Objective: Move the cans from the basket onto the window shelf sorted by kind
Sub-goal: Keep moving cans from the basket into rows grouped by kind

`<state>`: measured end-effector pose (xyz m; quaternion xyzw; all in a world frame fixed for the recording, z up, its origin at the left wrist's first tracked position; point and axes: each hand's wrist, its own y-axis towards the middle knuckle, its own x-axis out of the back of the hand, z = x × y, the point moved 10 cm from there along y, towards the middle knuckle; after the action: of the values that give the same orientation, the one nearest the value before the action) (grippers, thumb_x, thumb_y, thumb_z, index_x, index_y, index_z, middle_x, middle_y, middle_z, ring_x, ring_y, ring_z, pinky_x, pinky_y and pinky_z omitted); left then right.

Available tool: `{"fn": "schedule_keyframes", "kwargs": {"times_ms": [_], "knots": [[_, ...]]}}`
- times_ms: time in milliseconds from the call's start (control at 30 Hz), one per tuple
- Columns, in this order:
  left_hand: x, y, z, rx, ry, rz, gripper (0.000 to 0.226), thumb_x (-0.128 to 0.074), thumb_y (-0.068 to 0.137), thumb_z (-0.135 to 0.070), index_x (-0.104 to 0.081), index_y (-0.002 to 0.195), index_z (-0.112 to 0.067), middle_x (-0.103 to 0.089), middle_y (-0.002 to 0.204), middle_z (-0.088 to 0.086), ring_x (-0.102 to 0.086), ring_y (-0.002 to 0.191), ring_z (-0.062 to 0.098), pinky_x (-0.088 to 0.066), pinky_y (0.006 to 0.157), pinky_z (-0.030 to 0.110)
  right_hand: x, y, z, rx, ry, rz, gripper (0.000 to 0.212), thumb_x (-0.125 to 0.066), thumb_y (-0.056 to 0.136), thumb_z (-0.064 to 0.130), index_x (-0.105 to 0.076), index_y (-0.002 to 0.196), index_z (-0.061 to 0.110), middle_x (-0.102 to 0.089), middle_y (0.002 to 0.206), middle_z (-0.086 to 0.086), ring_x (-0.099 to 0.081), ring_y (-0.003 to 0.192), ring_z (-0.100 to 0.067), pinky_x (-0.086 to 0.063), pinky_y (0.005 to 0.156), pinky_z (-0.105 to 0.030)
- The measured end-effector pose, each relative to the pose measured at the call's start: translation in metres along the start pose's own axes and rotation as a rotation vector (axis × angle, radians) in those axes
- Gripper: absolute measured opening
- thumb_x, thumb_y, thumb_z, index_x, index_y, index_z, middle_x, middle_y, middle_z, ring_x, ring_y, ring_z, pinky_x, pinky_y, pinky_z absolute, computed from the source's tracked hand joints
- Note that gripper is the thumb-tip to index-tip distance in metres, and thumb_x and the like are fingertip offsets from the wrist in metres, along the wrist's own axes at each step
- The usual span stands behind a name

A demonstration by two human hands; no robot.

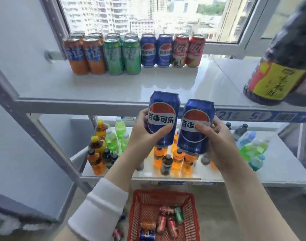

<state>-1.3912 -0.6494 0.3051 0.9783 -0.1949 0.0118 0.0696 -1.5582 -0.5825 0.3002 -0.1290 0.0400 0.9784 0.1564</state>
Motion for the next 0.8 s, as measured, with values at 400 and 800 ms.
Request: {"fn": "schedule_keyframes", "kwargs": {"times_ms": [400, 800], "knots": [[0.002, 0.125, -0.039, -0.078, 0.037, -0.095, 0.057, -0.076, 0.071, -0.013, -0.045, 0.119, -0.013, -0.064, 0.102, 0.002, -0.064, 0.088, 0.008, -0.052, 0.071, 0.016, -0.01, 0.134, 0.064, 0.142, -0.226, 0.103, 0.052, -0.076, 0.07, 0.023, -0.055, 0.116, 0.009, -0.069, 0.104, -0.005, -0.068, 0.094, -0.017, -0.053, 0.072, -0.022], [0.029, 0.223, -0.03, -0.082, 0.269, -0.071, 0.065, -0.084, 0.063, -0.012, -0.043, 0.113, -0.01, -0.062, 0.101, 0.0, -0.06, 0.085, 0.003, -0.051, 0.073, 0.014, -0.023, 0.235, 0.056, 0.115, -0.346, 0.075, 0.069, -0.081, 0.063, 0.004, -0.046, 0.122, 0.008, -0.062, 0.116, -0.008, -0.062, 0.106, -0.022, -0.054, 0.081, -0.028]]}}
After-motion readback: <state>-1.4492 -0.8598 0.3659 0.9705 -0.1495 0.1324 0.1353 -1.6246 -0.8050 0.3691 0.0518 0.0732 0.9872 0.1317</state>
